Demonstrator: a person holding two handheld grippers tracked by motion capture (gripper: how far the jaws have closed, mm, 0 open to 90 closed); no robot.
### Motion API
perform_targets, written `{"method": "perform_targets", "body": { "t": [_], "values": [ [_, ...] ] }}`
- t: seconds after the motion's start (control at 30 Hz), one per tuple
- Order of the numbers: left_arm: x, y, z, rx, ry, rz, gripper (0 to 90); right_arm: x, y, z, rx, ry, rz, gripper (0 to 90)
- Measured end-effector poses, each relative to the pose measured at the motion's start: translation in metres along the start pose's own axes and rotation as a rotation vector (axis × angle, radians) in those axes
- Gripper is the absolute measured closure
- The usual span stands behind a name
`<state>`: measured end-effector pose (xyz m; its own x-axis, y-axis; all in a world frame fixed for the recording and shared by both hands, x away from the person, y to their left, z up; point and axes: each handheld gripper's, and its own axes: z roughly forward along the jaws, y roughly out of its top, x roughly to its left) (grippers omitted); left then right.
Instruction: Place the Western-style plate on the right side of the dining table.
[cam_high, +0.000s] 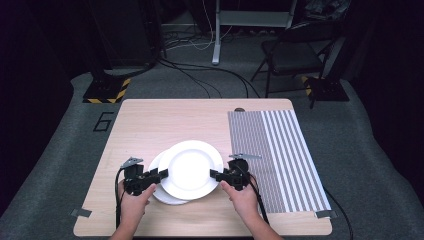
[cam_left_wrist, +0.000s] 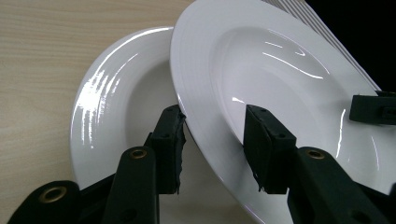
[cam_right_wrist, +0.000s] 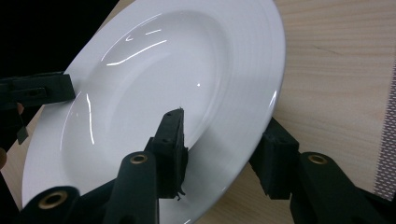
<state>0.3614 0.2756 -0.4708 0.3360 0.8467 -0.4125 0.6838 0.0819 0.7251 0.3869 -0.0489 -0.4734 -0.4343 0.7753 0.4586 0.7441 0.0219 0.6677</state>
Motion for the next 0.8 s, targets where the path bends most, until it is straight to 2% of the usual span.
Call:
{"method": "perform_targets", "body": {
  "t": [0.2,0.3,0.8],
  "values": [
    [-0.0007,0.0001,-0.0010,-0.006,0.002,0.006,58.2,0.0013,0.0002,-0.0010,-0.007,-0.001,-0.022,56.7],
    [-0.0017,0.0005,-0.0016,-0.007,0.003,0.007,58.2,0.0021,0.0003,-0.0017,-0.007,-0.002,-0.012,56.6],
    [-0.0072,0.0036,-0.0020,-0.029,0.001,0.037,58.0,0.0047,-0.0005,-0.0080,-0.020,-0.012,-0.027,53.7]
  ]
}}
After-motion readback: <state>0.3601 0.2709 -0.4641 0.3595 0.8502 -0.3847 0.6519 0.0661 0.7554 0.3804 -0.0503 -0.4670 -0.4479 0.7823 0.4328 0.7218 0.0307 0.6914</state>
